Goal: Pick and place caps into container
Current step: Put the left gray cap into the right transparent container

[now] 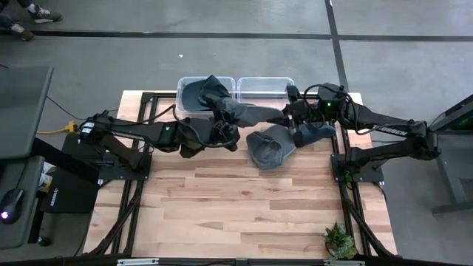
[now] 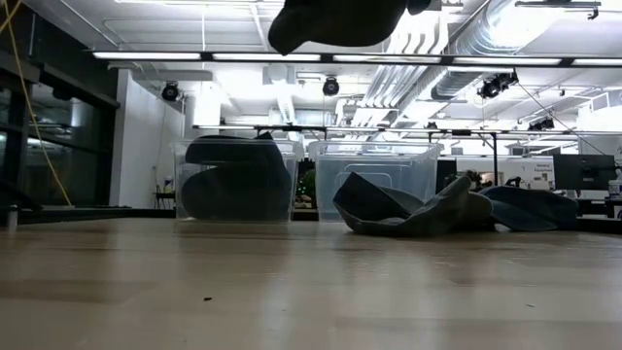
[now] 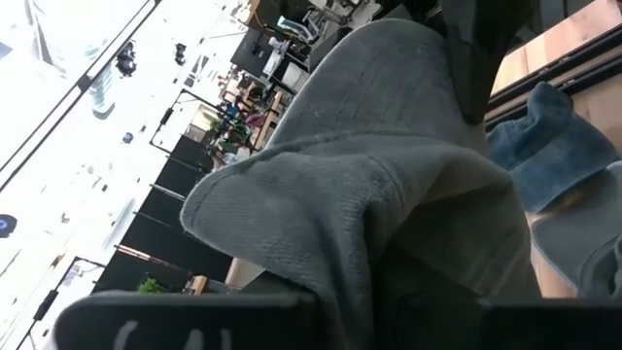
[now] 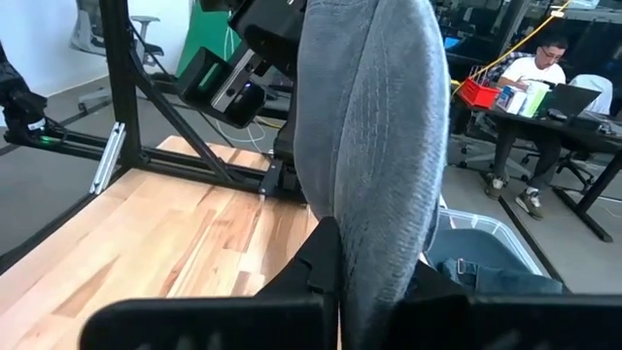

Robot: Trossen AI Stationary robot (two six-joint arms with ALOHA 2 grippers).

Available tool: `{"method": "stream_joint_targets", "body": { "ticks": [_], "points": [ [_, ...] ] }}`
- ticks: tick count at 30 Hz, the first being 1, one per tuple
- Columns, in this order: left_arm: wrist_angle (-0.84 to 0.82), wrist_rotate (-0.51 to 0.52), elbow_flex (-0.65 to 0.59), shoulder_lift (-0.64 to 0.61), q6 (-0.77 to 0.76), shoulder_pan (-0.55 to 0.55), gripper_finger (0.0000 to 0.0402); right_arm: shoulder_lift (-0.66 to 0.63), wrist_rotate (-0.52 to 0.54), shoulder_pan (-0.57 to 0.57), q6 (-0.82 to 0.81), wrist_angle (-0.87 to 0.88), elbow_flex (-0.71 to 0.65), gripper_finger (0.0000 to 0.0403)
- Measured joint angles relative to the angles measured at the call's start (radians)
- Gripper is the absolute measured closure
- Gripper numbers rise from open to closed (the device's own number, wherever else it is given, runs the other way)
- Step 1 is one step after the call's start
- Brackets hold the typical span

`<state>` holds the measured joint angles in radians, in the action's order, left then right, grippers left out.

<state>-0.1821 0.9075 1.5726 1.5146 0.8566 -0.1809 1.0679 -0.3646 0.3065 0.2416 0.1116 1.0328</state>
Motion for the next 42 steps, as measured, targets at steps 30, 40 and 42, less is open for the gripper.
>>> {"method": "stream_joint_targets", "body": {
  "ticks": [30,40,42],
  "points": [
    [0.000,0.249,0.000,-0.011,0.140,-0.034,0.0327,-0.009,0.328,0.010,0.022,0.100,-0.002,0.0397],
    [-0.152,0.065,0.000,-0.141,-0.366,-0.071,0.0327,-0.009,0.360,0.109,0.229,0.133,-0.002,0.0397],
    [-0.226,-0.039,0.001,-0.168,-0.512,-0.061,0.0327,-0.009,0.354,0.137,0.305,0.151,-0.002,0.0397]
  ]
}}
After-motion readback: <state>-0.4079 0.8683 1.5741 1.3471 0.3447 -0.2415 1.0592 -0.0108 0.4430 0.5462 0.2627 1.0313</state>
